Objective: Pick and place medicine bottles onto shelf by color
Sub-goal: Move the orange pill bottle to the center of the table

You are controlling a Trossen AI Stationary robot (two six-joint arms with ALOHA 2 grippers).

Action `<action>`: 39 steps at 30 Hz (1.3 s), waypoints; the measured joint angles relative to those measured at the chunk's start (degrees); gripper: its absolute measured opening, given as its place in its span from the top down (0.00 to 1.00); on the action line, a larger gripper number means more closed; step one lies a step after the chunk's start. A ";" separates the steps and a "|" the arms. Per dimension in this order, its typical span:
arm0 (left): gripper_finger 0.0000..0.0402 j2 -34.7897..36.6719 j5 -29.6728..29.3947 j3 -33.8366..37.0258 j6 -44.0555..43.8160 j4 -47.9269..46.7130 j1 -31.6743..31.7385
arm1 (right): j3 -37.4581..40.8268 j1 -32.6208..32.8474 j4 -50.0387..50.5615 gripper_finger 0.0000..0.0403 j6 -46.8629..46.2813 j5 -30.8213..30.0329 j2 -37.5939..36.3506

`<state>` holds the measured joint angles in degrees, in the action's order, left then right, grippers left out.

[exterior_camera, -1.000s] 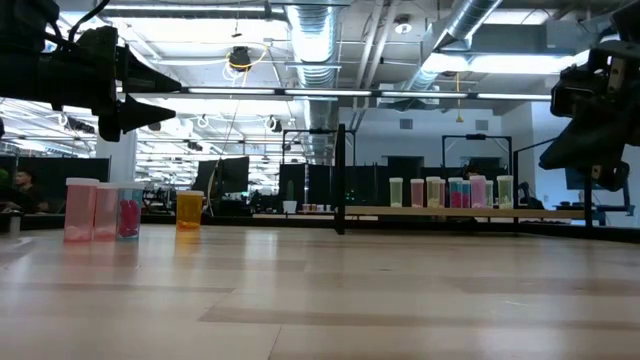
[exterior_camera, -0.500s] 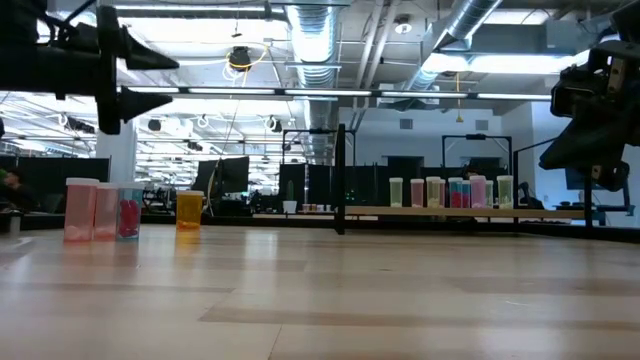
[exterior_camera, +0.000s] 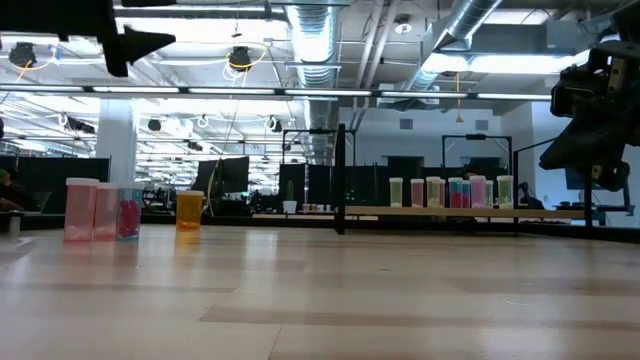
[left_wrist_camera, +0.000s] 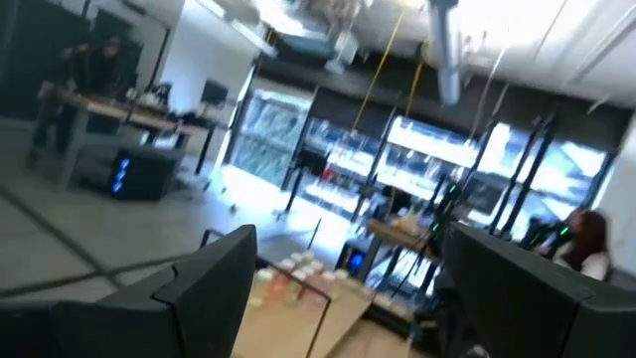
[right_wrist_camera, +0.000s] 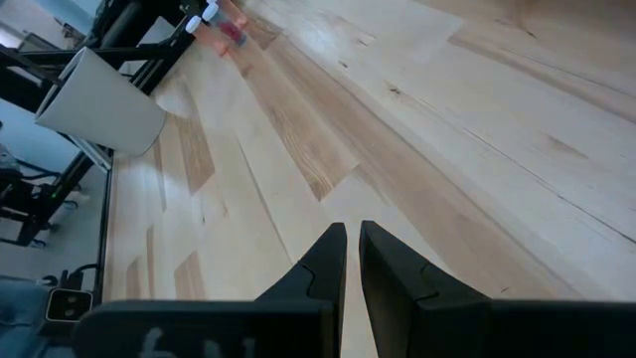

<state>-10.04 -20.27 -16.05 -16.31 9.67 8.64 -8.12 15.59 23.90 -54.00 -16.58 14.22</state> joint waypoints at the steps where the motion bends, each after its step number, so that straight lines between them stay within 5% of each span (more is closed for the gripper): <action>1: 0.22 -1.53 -0.47 -1.83 -0.07 -1.68 0.00 | 0.01 0.00 0.00 0.86 0.00 -0.02 0.00; 10: 0.22 -20.65 -12.18 -20.62 -5.40 -21.27 0.00 | 0.02 0.00 0.00 0.86 0.00 0.00 0.00; 19: 0.22 -44.29 -20.44 -36.63 -33.74 -44.21 2.50 | 0.04 0.00 0.00 0.86 0.00 0.00 0.00; 27: 0.22 -61.62 -9.46 -50.14 -49.82 -61.13 12.02 | 0.04 0.00 0.00 0.86 0.00 0.00 0.00; 39: 0.22 -82.46 17.12 -62.45 -53.42 -79.46 27.44 | 0.07 0.00 0.00 0.86 0.00 0.02 0.00</action>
<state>-92.50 -3.15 -78.50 -69.72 -69.78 36.08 -8.05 15.59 23.90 -54.00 -16.56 14.22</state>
